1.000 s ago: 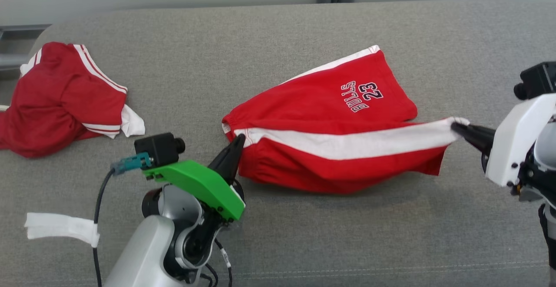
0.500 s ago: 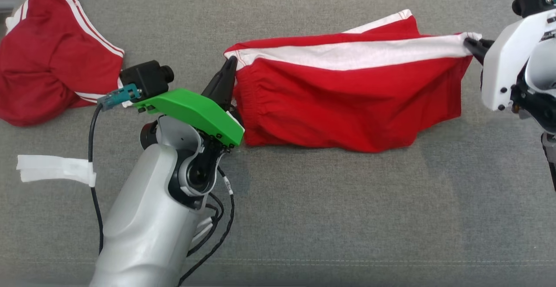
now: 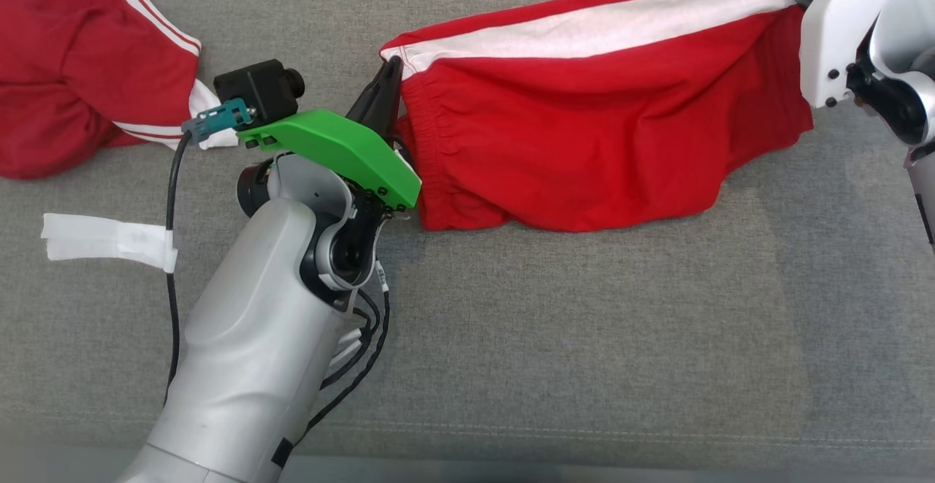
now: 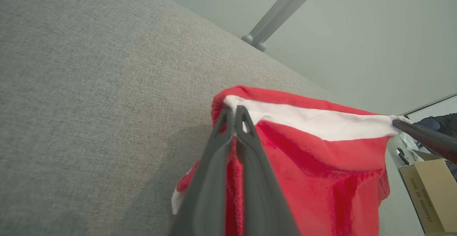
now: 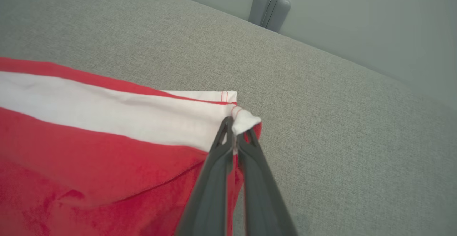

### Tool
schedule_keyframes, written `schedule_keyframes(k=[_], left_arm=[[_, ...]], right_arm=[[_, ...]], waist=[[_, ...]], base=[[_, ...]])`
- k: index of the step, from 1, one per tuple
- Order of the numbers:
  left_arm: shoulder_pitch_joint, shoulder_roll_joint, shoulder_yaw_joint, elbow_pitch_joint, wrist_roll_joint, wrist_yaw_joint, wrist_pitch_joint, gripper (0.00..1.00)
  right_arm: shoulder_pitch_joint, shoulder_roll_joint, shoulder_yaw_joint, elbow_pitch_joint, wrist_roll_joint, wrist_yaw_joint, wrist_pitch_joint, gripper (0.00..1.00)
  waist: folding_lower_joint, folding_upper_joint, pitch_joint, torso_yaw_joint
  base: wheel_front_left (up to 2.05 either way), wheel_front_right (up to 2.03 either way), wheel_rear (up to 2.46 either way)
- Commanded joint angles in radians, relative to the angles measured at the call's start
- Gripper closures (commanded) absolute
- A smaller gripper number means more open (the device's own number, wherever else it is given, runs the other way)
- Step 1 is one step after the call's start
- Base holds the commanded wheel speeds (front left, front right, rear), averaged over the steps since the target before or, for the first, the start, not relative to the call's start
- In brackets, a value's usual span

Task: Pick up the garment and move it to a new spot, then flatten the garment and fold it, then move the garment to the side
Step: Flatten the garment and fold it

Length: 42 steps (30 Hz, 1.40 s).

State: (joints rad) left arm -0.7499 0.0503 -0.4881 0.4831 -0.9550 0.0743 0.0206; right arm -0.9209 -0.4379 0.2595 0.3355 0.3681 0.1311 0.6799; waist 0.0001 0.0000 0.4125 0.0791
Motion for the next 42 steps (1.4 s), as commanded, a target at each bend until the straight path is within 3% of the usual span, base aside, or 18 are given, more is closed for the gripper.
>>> schedule_keyframes(k=[1,5,6,7,8,18,25,31,37,42], left_arm=[[-0.022,0.002,-0.007,0.01,-0.009,-0.006,-0.01,1.0],[-0.047,0.001,-0.023,0.039,-0.015,-0.002,-0.036,1.0],[-0.052,0.001,-0.029,0.046,-0.015,-0.002,-0.041,0.78],[-0.058,0.001,-0.034,0.051,-0.013,-0.001,-0.05,0.28],[-0.064,0.002,-0.039,0.058,-0.012,0.002,-0.059,0.0],[-0.095,0.015,-0.054,0.102,0.031,-0.007,-0.16,0.0],[-0.017,0.053,-0.023,0.057,0.118,0.03,-0.277,0.0],[0.172,0.045,0.161,-0.164,0.231,0.068,-0.285,0.0],[0.378,0.016,0.302,-0.339,0.36,0.038,-0.285,0.0],[0.503,0.008,0.342,-0.42,0.493,0.008,-0.286,0.0]], right_arm=[[-0.022,-0.009,0.011,0.027,-0.008,-0.001,-0.019,1.0],[-0.068,-0.007,0.036,0.106,-0.019,-0.001,-0.057,1.0],[-0.074,-0.003,0.043,0.124,-0.019,-0.001,-0.064,0.84],[-0.08,0.002,0.05,0.143,-0.015,-0.001,-0.071,0.25],[-0.089,0.007,0.047,0.16,-0.012,-0.001,-0.084,0.0],[-0.113,0.048,0.04,0.249,0.025,-0.001,-0.192,0.0],[-0.038,0.064,-0.05,0.28,0.03,-0.001,-0.321,0.0],[0.081,0.077,-0.116,0.263,0.043,-0.001,-0.393,0.0],[0.189,0.096,-0.167,0.251,0.056,-0.001,-0.421,0.0],[0.252,0.114,-0.196,0.262,0.051,0.0,-0.432,0.0]], waist=[[-0.0001,0.0,0.014,0.012],[-0.0001,0.0,0.027,0.019],[-0.0001,0.0,0.029,0.02],[-0.0001,0.0,0.031,0.022],[-0.0001,0.0,0.032,0.023],[-0.0001,0.0,0.019,0.027],[-0.0001,0.0,-0.042,0.025],[-0.0001,0.0,-0.101,0.018],[-0.0001,0.0,-0.148,0.012],[-0.0001,0.0,-0.171,0.012]], base=[[0.0,0.0,0.0],[0.0,0.0,0.0],[0.0,0.0,0.0],[0.0,0.0,0.0],[0.0,0.0,0.0],[0.0,0.0,0.0],[0.0,0.0,0.0],[0.0,0.0,0.0],[0.0,0.0,0.0],[0.0,0.0,0.0]])
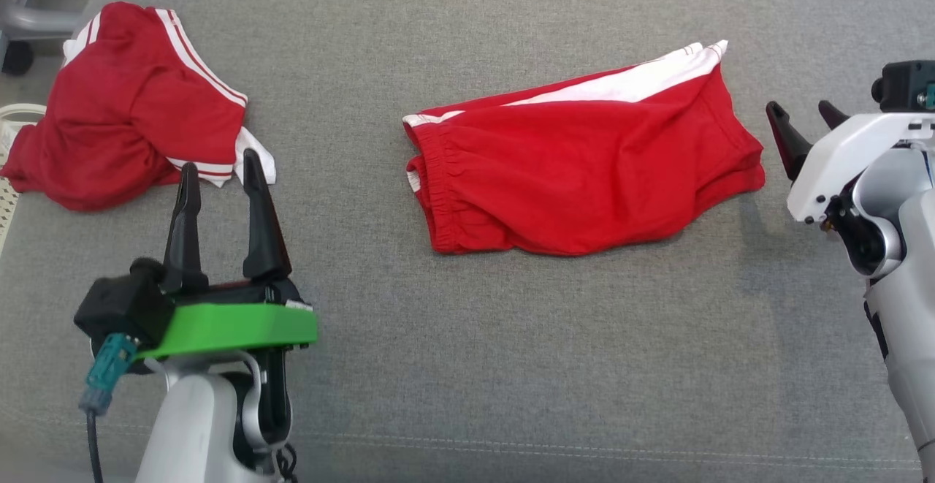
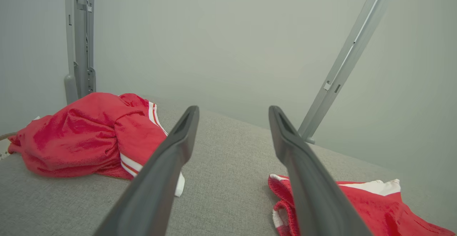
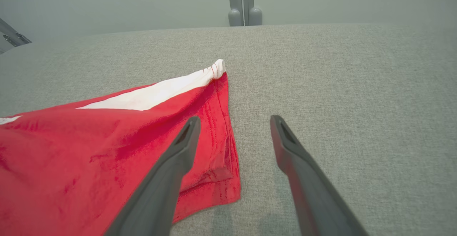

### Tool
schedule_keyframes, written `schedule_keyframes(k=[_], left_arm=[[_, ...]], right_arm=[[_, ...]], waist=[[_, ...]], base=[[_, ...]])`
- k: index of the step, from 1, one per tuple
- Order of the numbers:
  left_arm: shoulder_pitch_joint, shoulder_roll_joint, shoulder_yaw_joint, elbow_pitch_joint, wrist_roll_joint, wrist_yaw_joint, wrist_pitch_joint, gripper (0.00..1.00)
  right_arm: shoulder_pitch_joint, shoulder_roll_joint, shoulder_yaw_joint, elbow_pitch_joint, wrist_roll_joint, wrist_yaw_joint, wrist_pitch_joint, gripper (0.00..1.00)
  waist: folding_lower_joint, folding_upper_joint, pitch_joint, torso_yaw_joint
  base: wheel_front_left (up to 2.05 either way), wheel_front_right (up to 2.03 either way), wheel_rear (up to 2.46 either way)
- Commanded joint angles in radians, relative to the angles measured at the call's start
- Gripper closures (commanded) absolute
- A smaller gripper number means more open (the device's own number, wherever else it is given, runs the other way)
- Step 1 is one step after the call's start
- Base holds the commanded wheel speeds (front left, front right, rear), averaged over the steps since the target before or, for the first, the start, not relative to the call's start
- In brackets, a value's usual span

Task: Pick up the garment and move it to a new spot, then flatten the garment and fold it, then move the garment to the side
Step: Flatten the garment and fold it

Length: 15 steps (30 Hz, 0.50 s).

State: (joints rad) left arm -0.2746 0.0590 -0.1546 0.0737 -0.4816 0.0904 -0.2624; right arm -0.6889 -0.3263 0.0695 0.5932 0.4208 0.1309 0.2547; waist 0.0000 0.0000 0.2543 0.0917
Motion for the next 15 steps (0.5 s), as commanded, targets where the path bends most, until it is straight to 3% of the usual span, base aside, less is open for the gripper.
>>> schedule_keyframes(k=[1,15], left_arm=[[0.05,-0.001,0.014,-0.026,0.046,-0.013,-0.003,0.0],[0.24,-0.007,0.017,-0.096,0.262,-0.055,-0.003,0.0]], right_arm=[[0.028,0.006,-0.013,0.009,-0.004,0.0,-0.012,0.0],[0.048,0.063,-0.119,0.144,-0.042,0.0,-0.07,0.0]], waist=[[0.0,0.0,-0.016,0.0],[0.0,0.0,0.003,0.033]], base=[[0.0,0.0,0.0],[0.0,0.0,0.0]])
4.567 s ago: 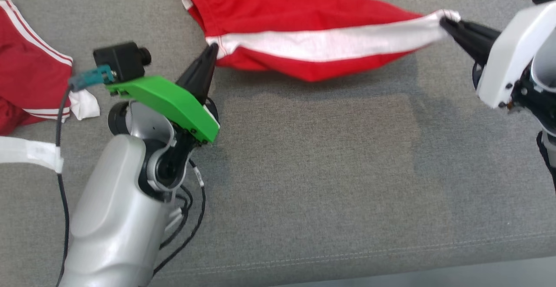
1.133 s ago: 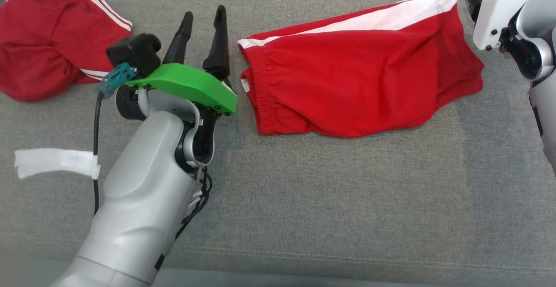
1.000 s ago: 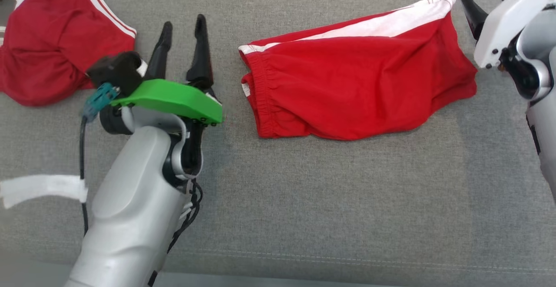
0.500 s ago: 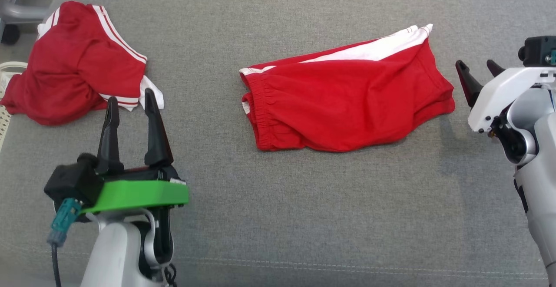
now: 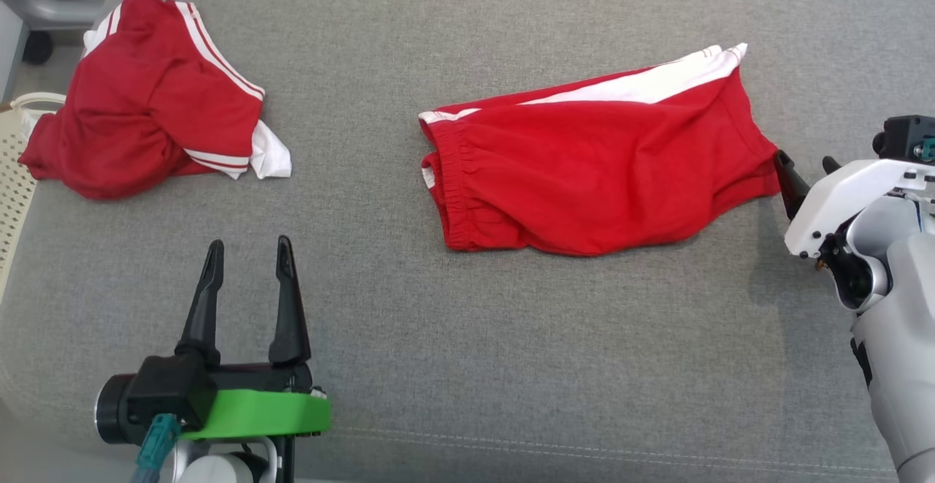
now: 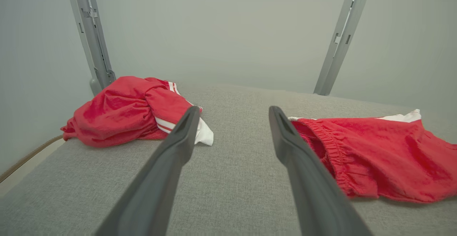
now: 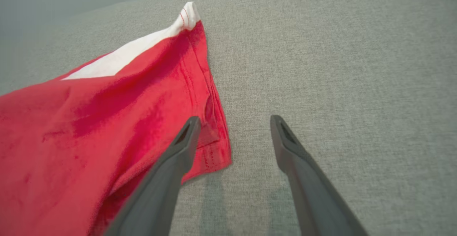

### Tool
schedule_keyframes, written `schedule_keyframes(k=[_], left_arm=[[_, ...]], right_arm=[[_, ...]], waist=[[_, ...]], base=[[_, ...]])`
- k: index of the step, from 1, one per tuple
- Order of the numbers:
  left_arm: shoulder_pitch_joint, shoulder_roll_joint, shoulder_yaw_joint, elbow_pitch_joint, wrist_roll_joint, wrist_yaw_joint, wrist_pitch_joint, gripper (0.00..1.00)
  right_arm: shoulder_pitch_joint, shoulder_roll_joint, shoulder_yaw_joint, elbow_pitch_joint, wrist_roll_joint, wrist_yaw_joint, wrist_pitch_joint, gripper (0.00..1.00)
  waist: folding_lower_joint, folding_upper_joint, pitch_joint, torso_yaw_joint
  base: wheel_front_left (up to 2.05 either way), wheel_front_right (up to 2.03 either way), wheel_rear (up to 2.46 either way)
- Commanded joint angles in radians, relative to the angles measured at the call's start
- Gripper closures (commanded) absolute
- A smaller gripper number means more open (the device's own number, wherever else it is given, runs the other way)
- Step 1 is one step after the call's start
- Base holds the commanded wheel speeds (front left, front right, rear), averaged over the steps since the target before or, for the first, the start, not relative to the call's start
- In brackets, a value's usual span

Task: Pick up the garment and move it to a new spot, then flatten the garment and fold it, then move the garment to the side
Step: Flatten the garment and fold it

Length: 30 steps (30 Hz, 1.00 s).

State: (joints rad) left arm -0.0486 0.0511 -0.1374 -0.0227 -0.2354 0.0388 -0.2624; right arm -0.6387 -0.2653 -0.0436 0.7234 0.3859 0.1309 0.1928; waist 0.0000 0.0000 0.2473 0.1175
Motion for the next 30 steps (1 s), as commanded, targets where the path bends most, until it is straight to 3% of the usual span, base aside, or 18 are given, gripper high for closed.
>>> schedule_keyframes(k=[1,16,17,18,19,21,30], left_arm=[[0.018,0.001,-0.001,0.003,0.024,-0.006,-0.003,0.0],[0.041,0.0,-0.002,0.037,0.077,-0.007,-0.003,0.0],[0.043,0.0,-0.002,0.038,0.079,-0.008,-0.003,0.0],[0.045,0.0,-0.003,0.04,0.078,-0.008,-0.003,0.0],[0.047,0.0,-0.004,0.042,0.078,-0.008,-0.003,0.0],[0.049,0.0,-0.008,0.046,0.075,-0.009,-0.003,0.0],[0.048,0.0,-0.016,0.077,0.071,-0.011,-0.003,0.0]], right_arm=[[-0.006,0.005,-0.01,0.024,-0.009,0.0,-0.01,0.0],[-0.041,0.037,0.01,0.143,0.008,0.0,-0.025,0.0],[-0.04,0.038,0.013,0.151,0.014,0.0,-0.019,0.12],[-0.038,0.038,0.018,0.156,0.017,0.0,-0.016,0.31],[-0.036,0.037,0.02,0.161,0.021,0.0,-0.013,0.62],[-0.032,0.036,0.028,0.169,0.027,0.0,-0.008,1.0],[0.011,0.022,0.055,0.173,0.07,-0.001,-0.004,1.0]], waist=[[0.0,0.0,0.014,0.01],[0.0,0.0,0.051,0.033],[0.0,0.0,0.05,0.033],[0.0,0.0,0.049,0.034],[0.0,0.0,0.048,0.035],[0.0,0.0,0.046,0.036],[0.0,0.0,0.015,0.031]], base=[[0.0,0.0,0.0],[0.0,0.0,0.0],[0.0,0.0,0.0],[0.0,0.0,0.0],[0.0,0.0,0.0],[0.0,0.0,0.0],[0.0,0.0,0.0]])
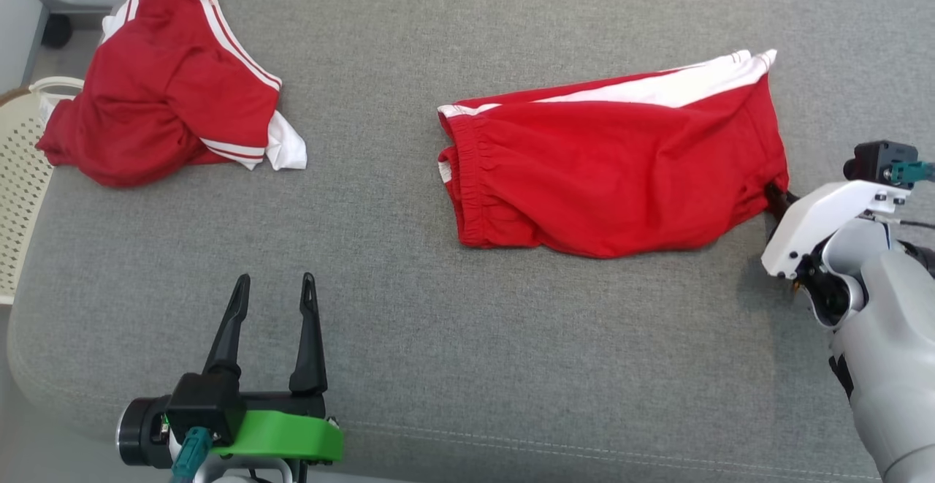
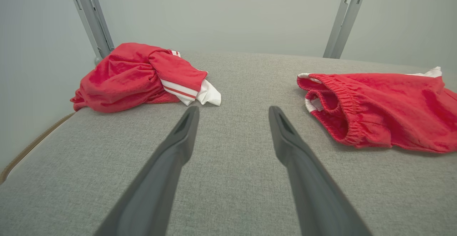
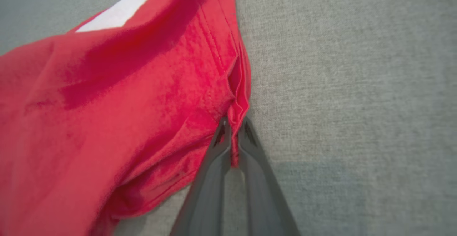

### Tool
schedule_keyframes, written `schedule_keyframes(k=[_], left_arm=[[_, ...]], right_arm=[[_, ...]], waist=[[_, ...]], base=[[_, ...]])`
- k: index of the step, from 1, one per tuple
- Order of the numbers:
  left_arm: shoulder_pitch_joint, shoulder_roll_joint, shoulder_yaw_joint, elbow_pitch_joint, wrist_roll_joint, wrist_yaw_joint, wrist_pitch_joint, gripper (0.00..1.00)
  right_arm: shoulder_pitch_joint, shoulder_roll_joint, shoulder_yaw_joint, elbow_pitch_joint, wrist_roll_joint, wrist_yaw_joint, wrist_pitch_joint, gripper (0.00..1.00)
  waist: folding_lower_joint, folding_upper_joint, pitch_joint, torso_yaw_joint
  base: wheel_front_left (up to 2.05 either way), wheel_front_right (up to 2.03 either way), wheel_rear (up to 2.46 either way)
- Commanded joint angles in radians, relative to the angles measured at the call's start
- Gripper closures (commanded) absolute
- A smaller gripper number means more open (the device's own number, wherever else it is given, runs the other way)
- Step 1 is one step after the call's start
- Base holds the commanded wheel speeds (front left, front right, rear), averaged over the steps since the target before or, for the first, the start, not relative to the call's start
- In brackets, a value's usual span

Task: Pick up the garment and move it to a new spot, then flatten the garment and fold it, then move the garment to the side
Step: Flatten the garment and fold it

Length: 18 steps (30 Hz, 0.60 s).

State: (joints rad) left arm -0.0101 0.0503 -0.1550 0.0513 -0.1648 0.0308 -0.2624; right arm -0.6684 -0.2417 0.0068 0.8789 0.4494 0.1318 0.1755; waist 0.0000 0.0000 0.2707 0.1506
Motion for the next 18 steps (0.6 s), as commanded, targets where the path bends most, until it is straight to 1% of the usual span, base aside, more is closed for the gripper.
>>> schedule_keyframes(k=[1,7,17,18], left_arm=[[0.011,0.001,0.0,0.007,0.001,-0.004,-0.003,0.0],[0.035,0.001,-0.004,0.023,-0.005,-0.012,-0.003,0.0],[0.065,0.001,0.0,0.042,-0.005,-0.004,-0.003,0.0],[0.07,0.001,0.0,0.045,-0.014,-0.002,-0.003,0.0]], right_arm=[[0.047,-0.004,0.006,0.013,0.011,-0.002,0.012,1.0],[0.119,-0.008,0.008,-0.037,0.047,-0.002,0.012,1.0],[0.201,0.012,0.004,-0.091,0.062,-0.002,0.03,1.0],[0.207,0.014,0.003,-0.094,0.061,-0.002,0.031,0.25]], waist=[[0.0,0.0,-0.015,-0.004],[0.0,0.0,-0.061,-0.02],[0.0,0.0,-0.105,-0.04],[0.0,0.0,-0.111,-0.041]], base=[[0.0,0.0,0.0],[0.0,0.0,0.0],[0.0,0.0,0.0],[0.0,0.0,0.0]])
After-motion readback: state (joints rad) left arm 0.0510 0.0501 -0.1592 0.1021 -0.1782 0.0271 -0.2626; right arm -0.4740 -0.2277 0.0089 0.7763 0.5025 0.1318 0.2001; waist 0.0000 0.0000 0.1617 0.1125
